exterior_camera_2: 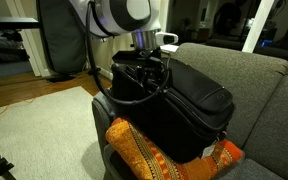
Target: Close the zipper
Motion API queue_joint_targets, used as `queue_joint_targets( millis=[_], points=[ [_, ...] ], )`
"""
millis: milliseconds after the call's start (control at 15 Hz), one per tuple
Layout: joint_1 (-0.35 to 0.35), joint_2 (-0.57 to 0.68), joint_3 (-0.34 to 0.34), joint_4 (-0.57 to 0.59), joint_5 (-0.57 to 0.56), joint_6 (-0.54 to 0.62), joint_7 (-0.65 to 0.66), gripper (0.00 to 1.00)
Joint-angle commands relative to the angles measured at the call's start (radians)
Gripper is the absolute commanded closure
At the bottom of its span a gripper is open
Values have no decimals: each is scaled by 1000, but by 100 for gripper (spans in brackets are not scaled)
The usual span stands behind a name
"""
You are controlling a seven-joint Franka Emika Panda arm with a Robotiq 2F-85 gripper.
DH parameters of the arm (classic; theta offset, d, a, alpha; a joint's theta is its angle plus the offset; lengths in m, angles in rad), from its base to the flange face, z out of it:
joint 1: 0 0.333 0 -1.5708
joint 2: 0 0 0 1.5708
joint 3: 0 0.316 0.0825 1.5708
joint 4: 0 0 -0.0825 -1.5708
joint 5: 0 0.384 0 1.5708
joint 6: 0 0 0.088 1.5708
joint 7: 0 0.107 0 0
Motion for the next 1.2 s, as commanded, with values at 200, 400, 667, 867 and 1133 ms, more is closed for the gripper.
queue_joint_targets(
  millis=[200, 400, 667, 867, 1133],
  points=[
    [-10, -7, 6, -46, 12, 59, -3, 62],
    [-10, -6, 5, -51, 13, 64, -2, 84],
    [-15, -9, -2, -47, 13, 61, -1, 98],
    [-15, -9, -1, -42, 13, 57, -2, 93],
    [-3, -15, -2, -44, 5, 48, 5, 93]
  ],
)
